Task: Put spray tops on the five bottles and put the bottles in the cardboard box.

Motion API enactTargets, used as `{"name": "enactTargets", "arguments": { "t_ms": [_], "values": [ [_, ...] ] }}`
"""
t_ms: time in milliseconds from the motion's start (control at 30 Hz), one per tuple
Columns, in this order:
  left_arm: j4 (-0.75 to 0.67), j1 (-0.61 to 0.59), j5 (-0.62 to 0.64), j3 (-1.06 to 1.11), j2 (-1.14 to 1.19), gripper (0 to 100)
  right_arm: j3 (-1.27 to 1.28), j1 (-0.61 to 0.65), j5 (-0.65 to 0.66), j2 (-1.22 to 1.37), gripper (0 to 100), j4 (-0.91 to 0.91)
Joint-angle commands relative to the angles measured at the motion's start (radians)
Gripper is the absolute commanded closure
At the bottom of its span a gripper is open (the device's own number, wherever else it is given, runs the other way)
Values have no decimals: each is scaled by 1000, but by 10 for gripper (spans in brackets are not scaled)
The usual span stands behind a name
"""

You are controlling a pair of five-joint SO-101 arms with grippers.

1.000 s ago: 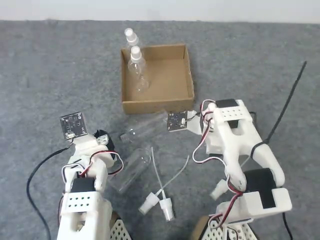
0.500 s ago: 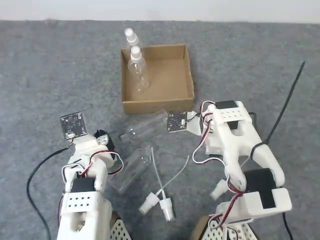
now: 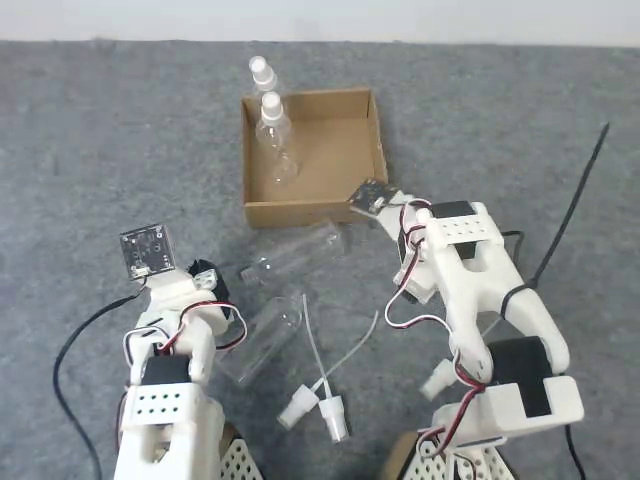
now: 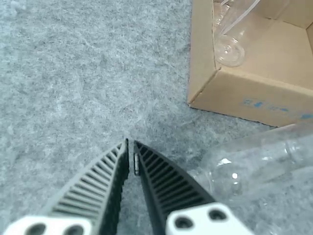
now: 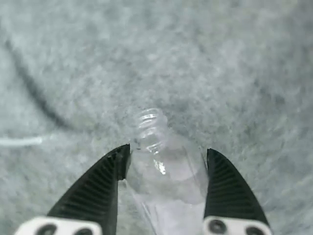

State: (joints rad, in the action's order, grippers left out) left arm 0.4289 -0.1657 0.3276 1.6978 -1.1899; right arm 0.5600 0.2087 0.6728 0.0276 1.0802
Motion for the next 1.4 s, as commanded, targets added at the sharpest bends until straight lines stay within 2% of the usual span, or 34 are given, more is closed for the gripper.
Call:
{"name": "enactTargets", "arguments": {
  "t_ms": [0, 167, 300, 367, 433, 667, 800, 1267, 1367],
  "values": [
    [-5, 6, -9, -19, -15, 988, -14, 7, -18, -64, 864, -12],
    [-5, 6, -9, -19, -15, 988, -14, 8, 74, -64, 853, -7],
    [-5, 6, -9, -19, -15, 988, -14, 7, 78, -64, 723, -2],
    [-5, 6, -9, -19, -15, 988, -14, 7, 80, -64, 689, 10],
    [-5, 6, -9, -19, -15, 988, -14, 8, 97, -70, 688, 12],
    [-5, 6, -9, -19, -15, 988, -14, -15, 292, -65, 688, 53],
    [-5, 6, -9, -19, -15, 988, -14, -35, 327, -64, 690, 51],
    [-5, 6, -9, -19, -15, 988, -21, -45, 324, -84, 923, 54],
    [-5, 6, -9, -19, -15, 988, -69, -42, 321, -127, 957, 119]
  ]
}}
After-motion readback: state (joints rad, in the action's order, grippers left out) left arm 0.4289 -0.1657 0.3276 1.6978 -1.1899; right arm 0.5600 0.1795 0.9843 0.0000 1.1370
